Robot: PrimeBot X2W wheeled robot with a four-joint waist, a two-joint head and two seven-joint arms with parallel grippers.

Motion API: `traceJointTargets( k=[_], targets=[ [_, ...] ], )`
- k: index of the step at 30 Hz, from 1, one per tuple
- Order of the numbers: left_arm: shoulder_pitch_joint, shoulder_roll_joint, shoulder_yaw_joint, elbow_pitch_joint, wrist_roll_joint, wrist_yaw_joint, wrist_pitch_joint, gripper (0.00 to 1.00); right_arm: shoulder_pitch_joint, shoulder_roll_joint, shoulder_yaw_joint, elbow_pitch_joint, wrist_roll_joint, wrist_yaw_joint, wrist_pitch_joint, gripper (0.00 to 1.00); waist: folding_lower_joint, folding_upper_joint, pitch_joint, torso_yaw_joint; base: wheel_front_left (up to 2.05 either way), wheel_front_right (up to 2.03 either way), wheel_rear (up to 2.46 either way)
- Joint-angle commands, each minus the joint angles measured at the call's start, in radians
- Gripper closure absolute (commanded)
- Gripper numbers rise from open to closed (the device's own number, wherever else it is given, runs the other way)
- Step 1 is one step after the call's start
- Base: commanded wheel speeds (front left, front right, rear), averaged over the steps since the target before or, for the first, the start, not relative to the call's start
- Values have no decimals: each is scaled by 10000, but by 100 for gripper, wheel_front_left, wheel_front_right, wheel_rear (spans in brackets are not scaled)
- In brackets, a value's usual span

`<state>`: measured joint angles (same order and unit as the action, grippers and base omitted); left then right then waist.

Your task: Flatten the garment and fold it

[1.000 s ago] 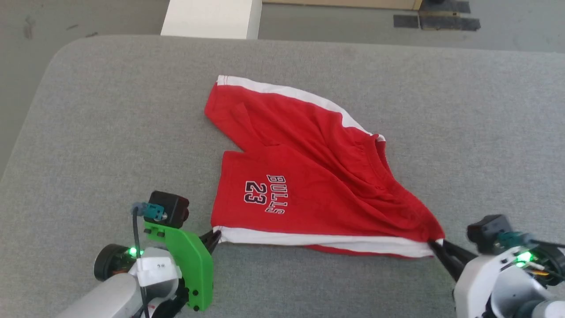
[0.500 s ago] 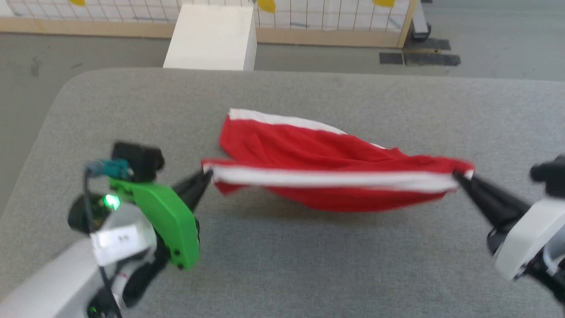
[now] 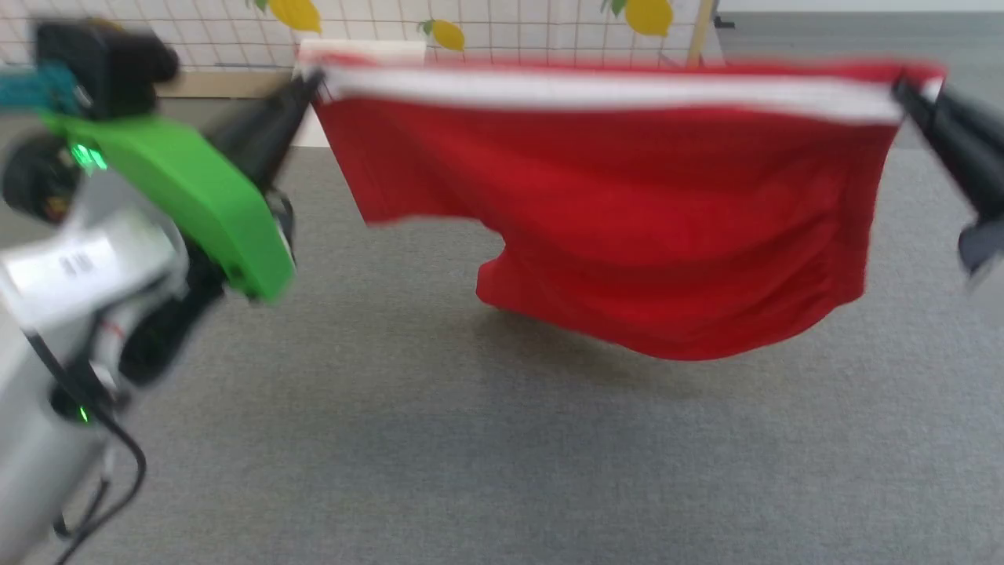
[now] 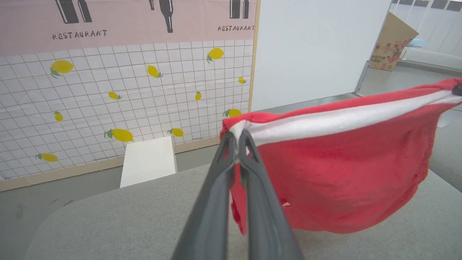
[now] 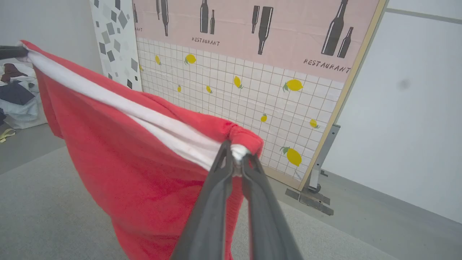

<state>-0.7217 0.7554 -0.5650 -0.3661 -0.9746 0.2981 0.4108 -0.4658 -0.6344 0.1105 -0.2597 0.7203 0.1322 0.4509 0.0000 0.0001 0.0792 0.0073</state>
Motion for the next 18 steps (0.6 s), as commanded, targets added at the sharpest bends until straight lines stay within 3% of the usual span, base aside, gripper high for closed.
traceJointTargets(
  k=[1, 6, 13, 18],
  targets=[
    [-471, -62, 141, 300, -32, -87, 48, 100, -576, -8, 102, 188, 26, -15, 53, 100, 0, -1, 170, -164, 0, 0, 0],
    [-1538, -418, 227, 1397, -159, -405, 268, 100, -2355, 314, 647, 1268, 62, -15, 217, 100, 0, -1, 764, -485, 0, 0, 0],
    [-3505, -841, -101, 3638, 163, -1498, 595, 100, -5158, 537, 2083, 3467, -202, -15, -308, 100, 0, -1, 2324, -823, 0, 0, 0],
    [-5383, -1461, -178, 5212, 568, -1927, 596, 100, -7129, 1005, 2558, 5333, -219, -15, -989, 100, 0, -1, 3314, -935, 0, 0, 0]
  ],
)
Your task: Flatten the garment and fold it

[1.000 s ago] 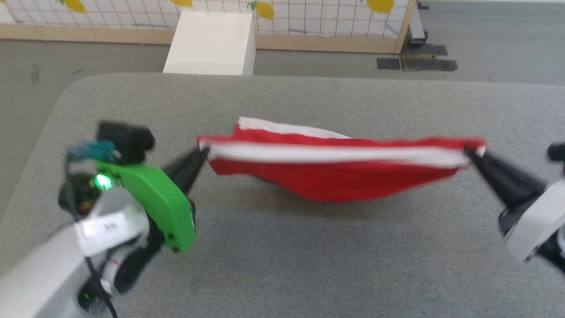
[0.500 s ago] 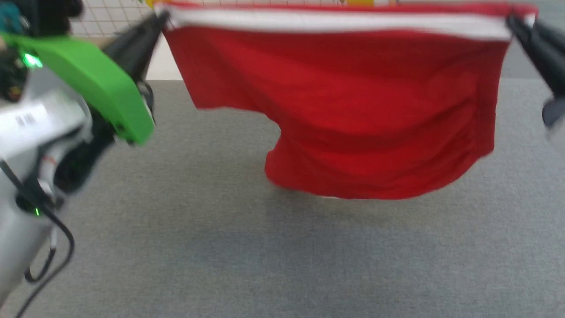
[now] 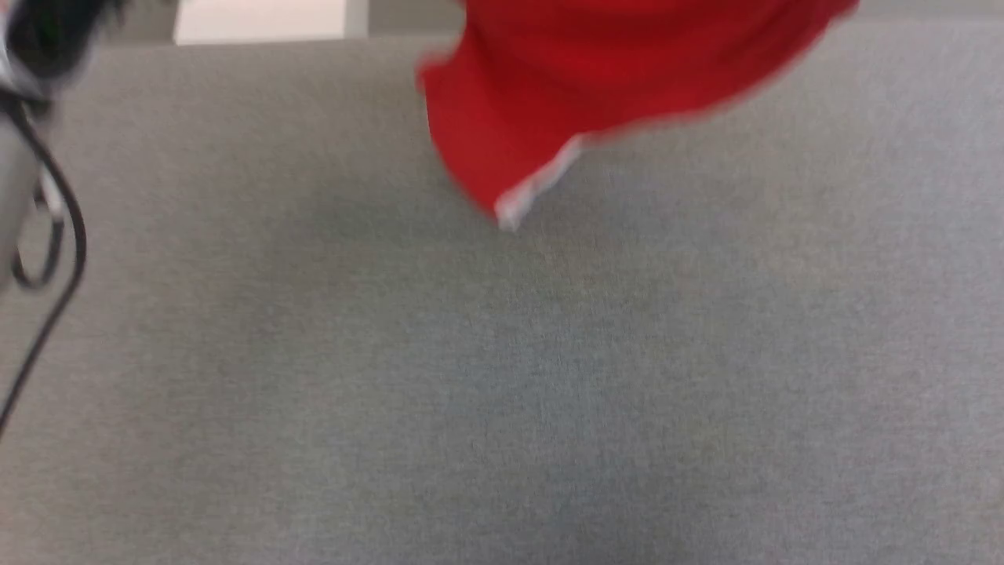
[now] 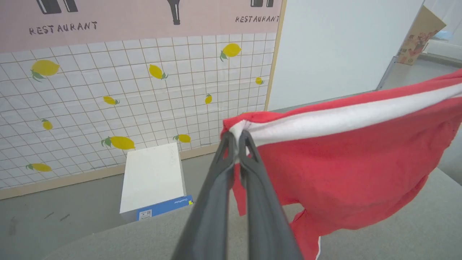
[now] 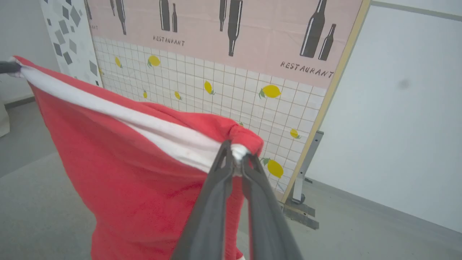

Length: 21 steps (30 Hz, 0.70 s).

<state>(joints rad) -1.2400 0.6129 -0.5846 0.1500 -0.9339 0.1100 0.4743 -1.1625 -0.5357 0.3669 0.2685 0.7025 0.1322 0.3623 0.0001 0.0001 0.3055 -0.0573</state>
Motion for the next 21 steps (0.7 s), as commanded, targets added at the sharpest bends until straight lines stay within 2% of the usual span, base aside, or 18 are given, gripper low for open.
traceJointTargets(
  k=[1, 7, 11, 16, 21],
  targets=[
    [-654, -182, 19, 392, 276, -102, -78, 100, -580, 117, 63, 450, -79, -15, -294, 100, -1, -1, 1271, -302, 0, 0, 0],
    [-2705, -975, 122, 2243, 777, -286, -678, 100, -2385, 676, 330, 2278, -298, -15, -1472, 100, -1, -1, 2007, -266, 0, 0, 0],
    [-3424, -1441, 179, 3154, 925, -355, -1208, 100, -2961, 990, 720, 3045, -126, -15, -1997, 100, -1, -1, 2266, -143, 0, 0, 0],
    [-3262, -1893, 43, 3712, 978, -514, -1830, 100, -2832, 1242, 1200, 3583, 258, -15, -2551, 100, -1, -1, 2367, 83, 0, 0, 0],
    [-2015, -2235, -28, 3794, 766, -429, -2464, 100, -2076, 1194, 1798, 3835, 606, -15, -2948, 100, -1, -1, 2153, 388, 0, 0, 0]
  ],
)
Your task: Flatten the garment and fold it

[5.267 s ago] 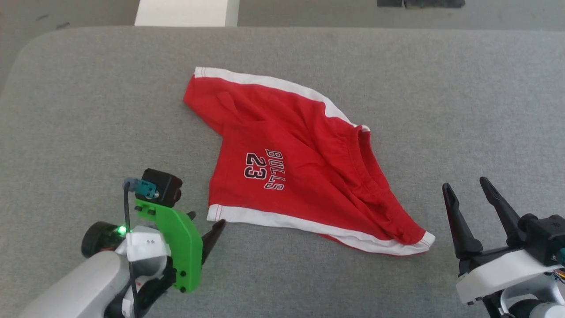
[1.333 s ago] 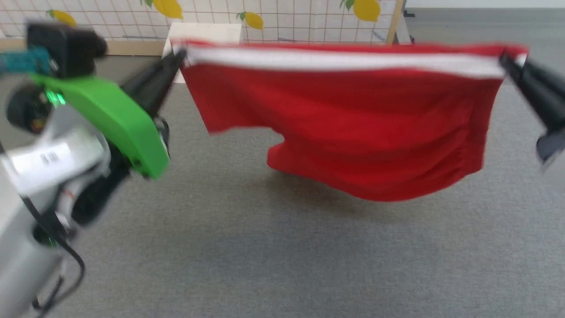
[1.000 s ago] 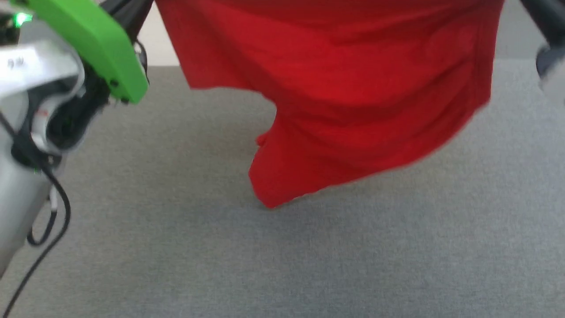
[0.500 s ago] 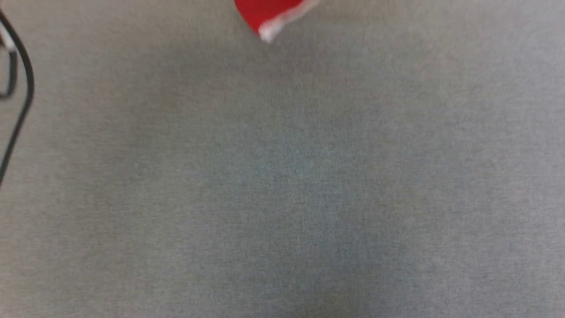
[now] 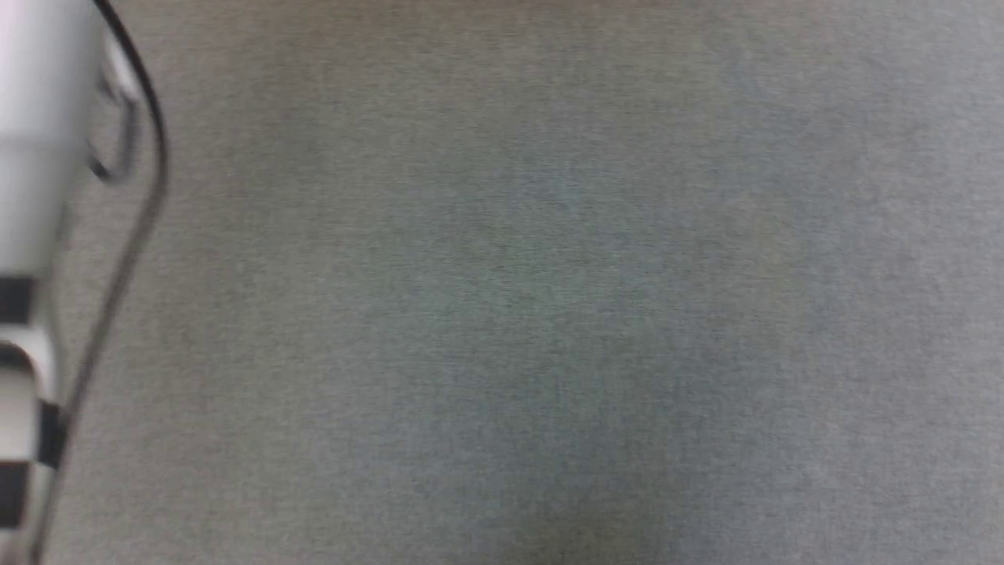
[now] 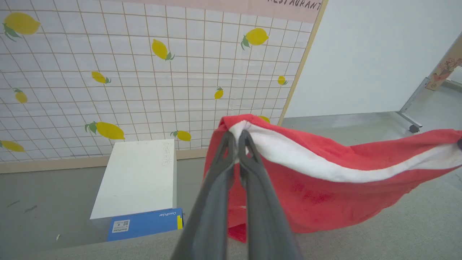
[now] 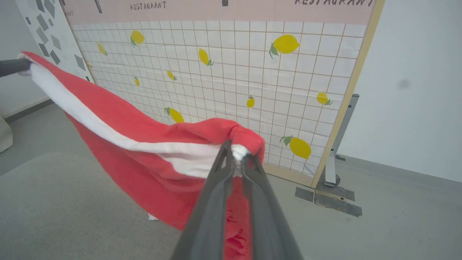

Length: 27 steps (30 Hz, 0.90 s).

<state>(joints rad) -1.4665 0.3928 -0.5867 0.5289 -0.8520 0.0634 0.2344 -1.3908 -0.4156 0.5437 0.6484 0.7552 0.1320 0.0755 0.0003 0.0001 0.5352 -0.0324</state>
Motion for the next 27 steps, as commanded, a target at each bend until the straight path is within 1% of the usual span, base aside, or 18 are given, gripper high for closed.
traceJointTargets(
  k=[1, 6, 11, 15, 21, 25, 27],
  targets=[
    [557, -70, -31, -36, -98, 58, -160, 100, 390, -34, 104, 56, 161, -13, -124, 100, -3, -1, -234, 189, 0, 0, 0],
    [2890, 63, -335, -671, -326, 206, -477, 100, 1757, -279, 767, -177, 615, -13, -161, 100, -3, -1, -906, 372, 0, 0, 0],
    [5569, 501, -664, -1900, -605, 658, -528, 100, 3408, -835, 1323, -730, 1148, -13, 104, 100, -3, -1, -1758, 571, 0, 0, 0],
    [7711, 1101, -837, -3363, -902, 1231, -412, 100, 4879, -1577, 1723, -1513, 1660, -13, 713, 100, -3, -1, -2426, 713, 0, 0, 0],
    [10047, 2086, -1040, -5552, -1376, 1942, 60, 100, 6846, -2883, 2209, -2914, 2005, -13, 1650, 100, -3, -1, -3045, 803, 0, 0, 0],
    [11181, 2754, -1248, -6751, -1561, 2225, 387, 100, 8027, -3414, 2041, -3600, 2328, -13, 2095, 100, -3, -1, -3322, 793, 0, 0, 0],
    [11601, 2994, -1320, -7183, -1658, 2350, 514, 100, 8499, -3588, 1922, -3921, 2393, -13, 2280, 100, -3, -1, -3438, 769, 0, 0, 0]
  ],
)
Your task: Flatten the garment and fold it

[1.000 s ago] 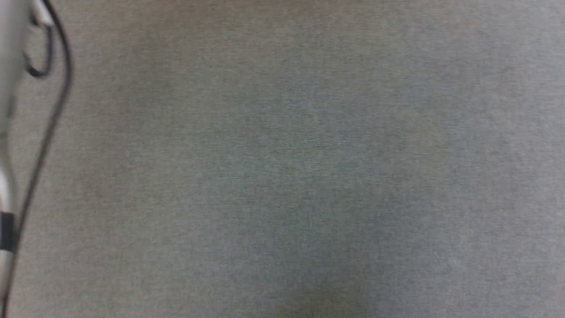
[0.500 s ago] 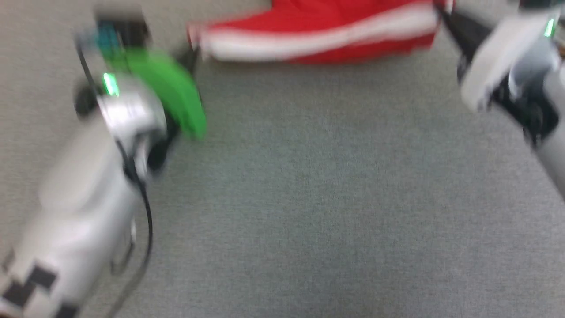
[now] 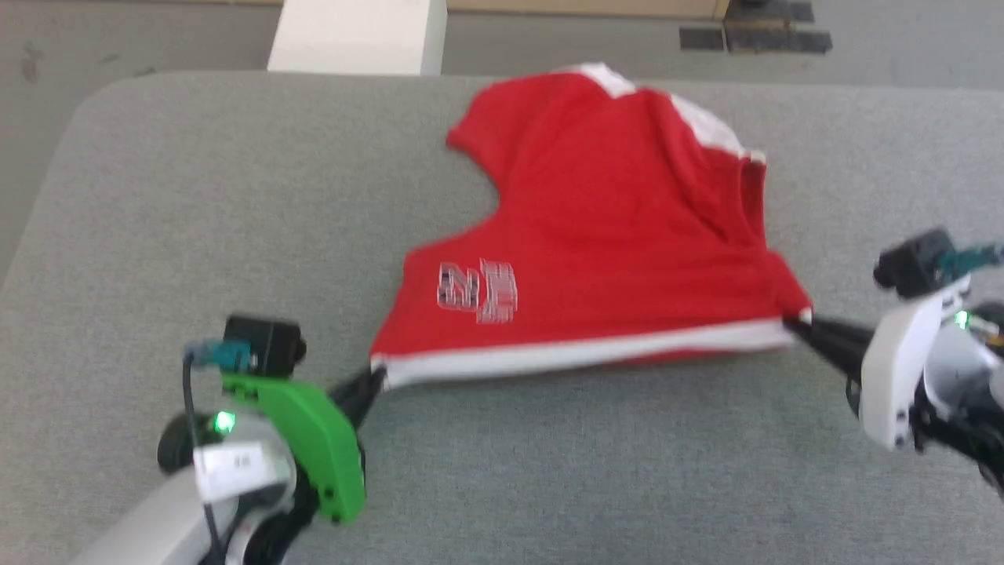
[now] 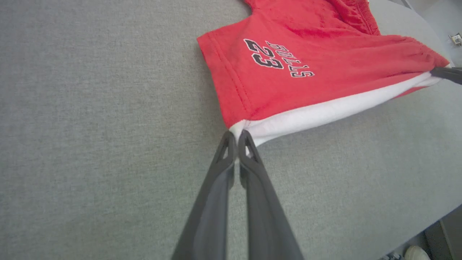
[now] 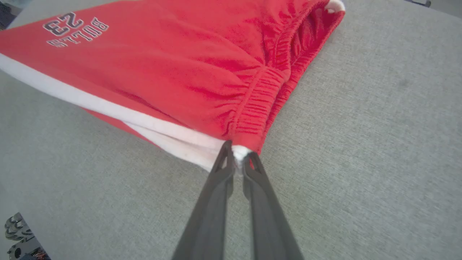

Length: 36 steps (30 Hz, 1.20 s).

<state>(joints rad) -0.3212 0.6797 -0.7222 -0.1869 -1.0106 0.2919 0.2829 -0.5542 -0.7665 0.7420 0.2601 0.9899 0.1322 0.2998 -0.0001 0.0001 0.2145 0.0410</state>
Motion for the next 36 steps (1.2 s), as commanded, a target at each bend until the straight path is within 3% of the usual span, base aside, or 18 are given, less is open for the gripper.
traceJointTargets(
  k=[1, 12, 17, 28, 36],
  targets=[
    [318, 212, -1, -192, -122, 105, 84, 100, 339, -144, -103, -177, 65, -15, 130, 100, 1, -1, -294, 26, 0, 0, 0],
    [1809, 1021, -773, -1669, -537, 204, 900, 100, 2675, -849, -885, -2095, 768, -15, 2180, 100, 1, -1, -882, -83, 0, 0, 0],
    [1699, 1086, -560, -1861, -391, 342, 677, 100, 3280, -740, -1758, -2781, 976, -15, 2455, 100, 1, -1, -863, -144, 0, 0, 0],
    [-706, 282, 368, -1122, 198, 344, 260, 100, 2893, 778, -4026, -3429, 615, -15, 2493, 100, 1, -1, 229, -465, 0, 0, 0],
    [-2945, -709, 589, 284, 678, 171, 197, 100, 1784, 2045, -5043, -3022, -634, -15, 2761, 100, 1, -1, 1369, -697, 0, 0, 0]
  ],
)
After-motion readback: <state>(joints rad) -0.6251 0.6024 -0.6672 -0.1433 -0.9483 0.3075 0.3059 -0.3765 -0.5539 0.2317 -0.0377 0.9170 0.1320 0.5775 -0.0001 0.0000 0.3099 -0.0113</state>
